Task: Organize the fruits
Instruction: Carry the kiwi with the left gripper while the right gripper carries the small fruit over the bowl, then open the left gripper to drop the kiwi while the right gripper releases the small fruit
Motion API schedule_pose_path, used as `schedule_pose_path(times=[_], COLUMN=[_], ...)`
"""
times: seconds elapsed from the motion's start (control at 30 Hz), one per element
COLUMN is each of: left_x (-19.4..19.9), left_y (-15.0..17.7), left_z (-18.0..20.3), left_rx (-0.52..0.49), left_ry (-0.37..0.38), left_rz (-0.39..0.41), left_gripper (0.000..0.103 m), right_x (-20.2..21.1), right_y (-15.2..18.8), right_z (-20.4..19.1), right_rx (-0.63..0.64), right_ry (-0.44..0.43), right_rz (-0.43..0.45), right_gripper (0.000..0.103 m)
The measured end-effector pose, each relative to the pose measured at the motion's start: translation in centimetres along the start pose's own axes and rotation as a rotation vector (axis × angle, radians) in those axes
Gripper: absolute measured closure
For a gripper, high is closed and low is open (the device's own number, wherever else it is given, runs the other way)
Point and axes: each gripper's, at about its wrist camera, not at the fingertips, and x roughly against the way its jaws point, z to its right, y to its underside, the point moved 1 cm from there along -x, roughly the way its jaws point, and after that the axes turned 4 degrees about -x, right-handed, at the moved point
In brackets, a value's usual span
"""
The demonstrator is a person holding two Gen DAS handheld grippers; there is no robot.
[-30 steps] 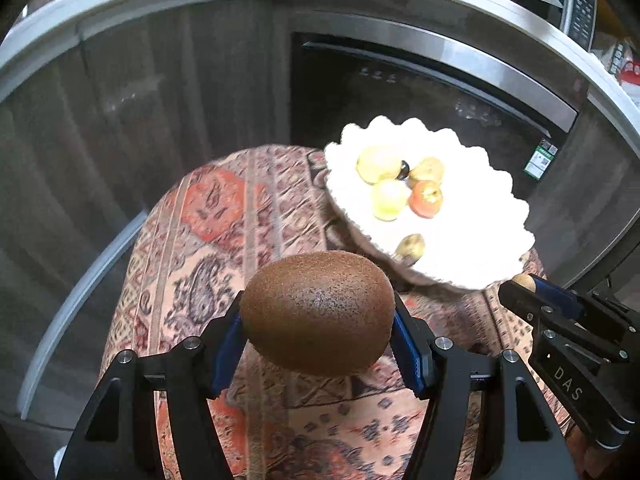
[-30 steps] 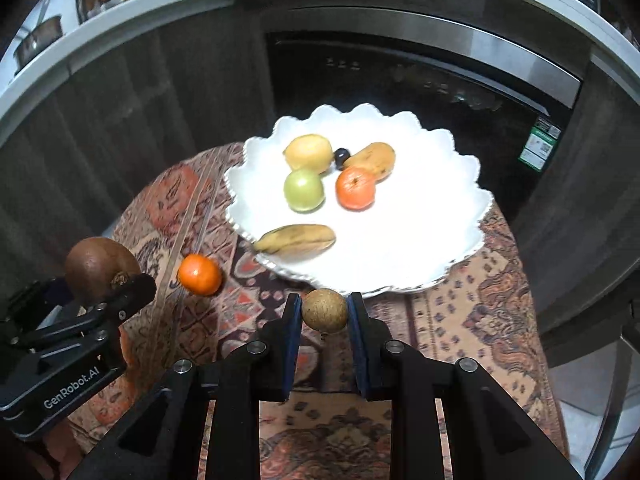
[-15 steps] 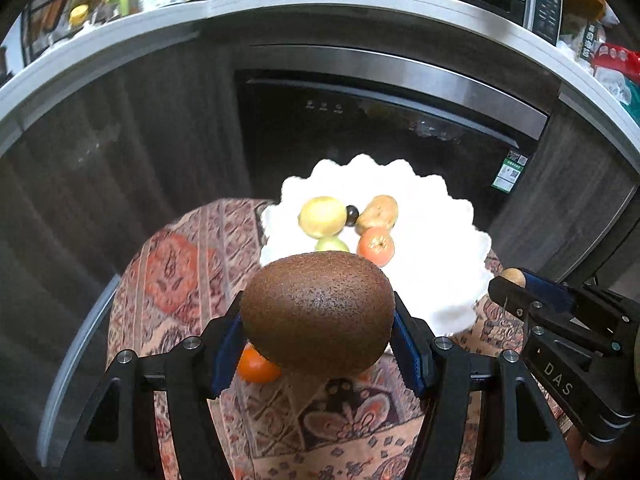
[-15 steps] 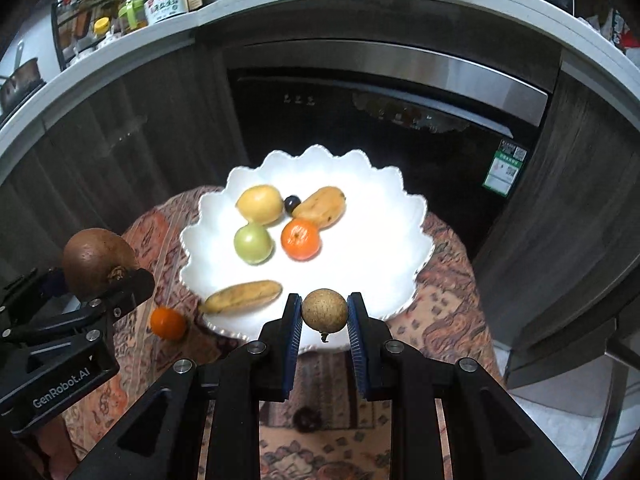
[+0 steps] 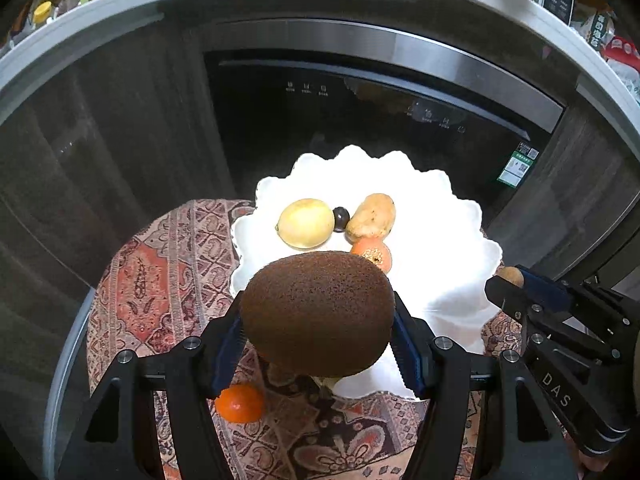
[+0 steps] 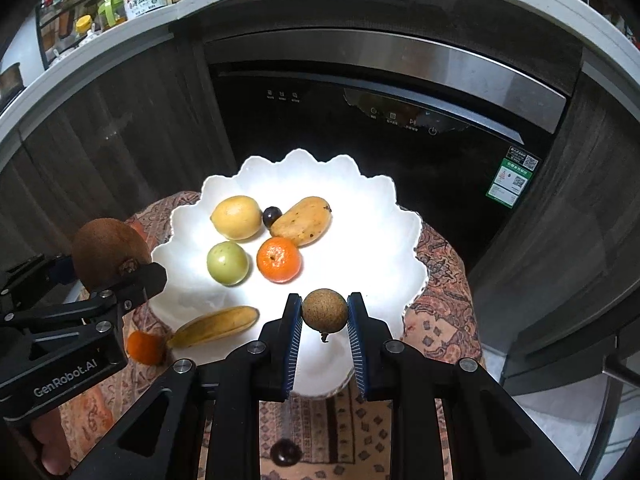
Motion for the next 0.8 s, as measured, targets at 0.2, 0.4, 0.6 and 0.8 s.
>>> schedule_pose_path(times=[0.2,0.4,0.6,0.8], left_x=[-1.9,-3.3,-2.3,-1.2], left_y=[0.0,0.5,0.5,0.6], left_z=[-0.2,-0.2,0.1,-0.1], left_rx=[0.001,0.011,-0.010,-0.021], left_ry=[0.008,0.022,-0.012,-0.057], left_rz=[-0.042,-0.093,-0.043,-0.024], left_gripper=[0.038,0.038,0.023,0.008], right_x=[-1.6,-2.5,-2.3,-1.2], right_y=[0.0,0.1,0.0,-0.1], right_z=[0.0,0.0,0.3,0.9], right_rx=[-0.003,-0.005,-0.005,-0.031], right_ry=[-0.005,-0.012,-0.006,0.050], right_rz=[-0.029,-0.044,-0.033,0.008], right_gripper=[0.079,0.079,0.076,0.036])
